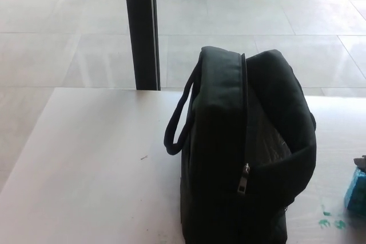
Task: The robot uses its right hand to pick up the cube kept on the middle of the desk and put it inside the bag next to it
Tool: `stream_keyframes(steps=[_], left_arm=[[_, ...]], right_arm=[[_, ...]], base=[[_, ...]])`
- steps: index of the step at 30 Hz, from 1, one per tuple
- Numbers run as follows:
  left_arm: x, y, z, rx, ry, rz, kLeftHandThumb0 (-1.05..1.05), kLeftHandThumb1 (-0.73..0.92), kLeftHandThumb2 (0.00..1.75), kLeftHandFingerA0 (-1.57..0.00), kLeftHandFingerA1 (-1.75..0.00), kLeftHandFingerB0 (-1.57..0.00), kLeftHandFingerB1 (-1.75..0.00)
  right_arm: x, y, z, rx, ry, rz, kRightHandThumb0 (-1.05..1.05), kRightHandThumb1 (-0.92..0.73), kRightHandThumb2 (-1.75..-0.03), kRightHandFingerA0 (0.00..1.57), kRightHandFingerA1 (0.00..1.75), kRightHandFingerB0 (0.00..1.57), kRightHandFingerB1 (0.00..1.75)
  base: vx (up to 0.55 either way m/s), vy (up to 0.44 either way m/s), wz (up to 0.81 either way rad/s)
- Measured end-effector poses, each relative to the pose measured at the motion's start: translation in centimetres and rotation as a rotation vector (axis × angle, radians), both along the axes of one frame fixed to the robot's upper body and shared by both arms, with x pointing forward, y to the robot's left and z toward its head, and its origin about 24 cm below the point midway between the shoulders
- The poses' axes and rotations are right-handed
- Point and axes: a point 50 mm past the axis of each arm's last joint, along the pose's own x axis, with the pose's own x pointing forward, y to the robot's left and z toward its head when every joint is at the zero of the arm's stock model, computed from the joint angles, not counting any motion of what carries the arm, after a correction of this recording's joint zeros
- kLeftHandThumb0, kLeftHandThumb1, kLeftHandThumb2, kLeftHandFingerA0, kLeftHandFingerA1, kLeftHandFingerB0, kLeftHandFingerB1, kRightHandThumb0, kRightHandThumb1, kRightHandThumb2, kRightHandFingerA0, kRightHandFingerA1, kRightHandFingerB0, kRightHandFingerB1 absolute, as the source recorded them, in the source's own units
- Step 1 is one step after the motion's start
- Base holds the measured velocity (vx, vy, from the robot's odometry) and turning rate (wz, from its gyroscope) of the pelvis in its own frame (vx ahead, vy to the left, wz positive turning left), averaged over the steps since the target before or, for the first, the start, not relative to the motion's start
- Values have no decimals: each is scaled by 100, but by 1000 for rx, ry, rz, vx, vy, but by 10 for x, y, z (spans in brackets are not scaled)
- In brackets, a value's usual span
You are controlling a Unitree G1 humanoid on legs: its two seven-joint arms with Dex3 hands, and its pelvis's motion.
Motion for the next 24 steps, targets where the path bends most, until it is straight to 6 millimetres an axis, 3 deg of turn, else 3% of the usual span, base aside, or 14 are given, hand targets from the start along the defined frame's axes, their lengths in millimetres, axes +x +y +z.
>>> stream_keyframes(steps=[2, 4, 5, 11, 12, 13, 14, 16, 17, 18, 19, 21, 22, 24], left_arm=[[1, 0, 0, 1, -3, -2, -105, 52, 84, -33, -146, -14, -145], [1, 0, 0, 0, -3, -1, -105, 51, 84, -35, -149, -16, -149], [1, 0, 1, 0, -4, -1, -105, 51, 85, -34, -149, -15, -149], [3, 0, 1, -2, -13, 2, -105, 52, 86, -34, -151, -16, -151], [4, 0, 2, -2, -14, 2, -105, 52, 88, -33, -150, -15, -150], [5, 0, 2, -3, -18, 2, -105, 52, 88, -33, -150, -15, -150], [6, 0, 2, -3, -21, 2, -105, 51, 87, -34, -152, -16, -151], [6, 0, 2, -3, -22, 5, -105, 51, 88, -35, -150, -16, -151], [6, 0, 2, -3, -22, 5, -105, 51, 87, -34, -152, -16, -153], [6, 0, 3, -2, -24, 5, -105, 52, 86, -33, -152, -15, -152], [6, 0, 3, -2, -25, 5, -105, 52, 86, -33, -151, -15, -152], [7, 0, 3, -2, -26, 5, -105, 52, 86, -33, -151, -15, -152], [7, 0, 3, -3, -26, 5, -105, 51, 88, -34, -152, -16, -152], [7, 0, 3, -3, -26, 5, -105, 51, 88, -35, -152, -16, -152]], right_arm=[[0, 5, -4, 8, -15, 12, -66, -39, -82, 2, 21, 7, 34], [1, 12, -8, 32, -42, 29, -70, -42, -78, 3, 46, 8, 36], [1, 14, -10, 41, -53, 36, -38, -29, -90, 0, 52, 0, 50], [-1, 30, -19, 93, -102, 67, -38, -30, -91, 1, 53, 0, 50], [-1, 32, -20, 98, -104, 72, -71, -43, -80, 6, 54, 4, 40], [-2, 34, -22, 100, -102, 77, -71, -43, -80, 6, 54, 4, 40], [-4, 36, -28, 87, -82, 87, -68, -56, -57, 4, 50, 6, 27], [-5, 39, -33, 56, -54, 96, -58, -41, -71, 5, 63, 5, 27], [-5, 40, -33, 38, -47, 101, -54, -35, -69, 9, 63, 4, 28], [-4, 41, -32, 15, -36, 107, -38, -45, -55, 15, 65, 9, 31], [-3, 41, -32, 2, -30, 111, -31, -46, -61, 42, 104, 11, 38], [-2, 42, -31, -50, -15, 121, -31, -46, -61, 42, 104, 11, 38], [-2, 40, -31, -81, -10, 122, -18, -62, -58, 64, 137, 27, 42], [-2, 37, -30, -129, -22, 125, -27, -79, -65, 58, 147, 25, 44]], base=[[0, 0, 0], [0, 0, 0], [0, 0, 0], [0, 0, 0], [0, 0, 0], [0, 0, 0], [0, 0, 0], [0, 0, 0], [0, 0, 0], [0, 0, 0], [0, 0, 0], [0, 0, 0], [0, 0, 0], [0, 0, 0]])
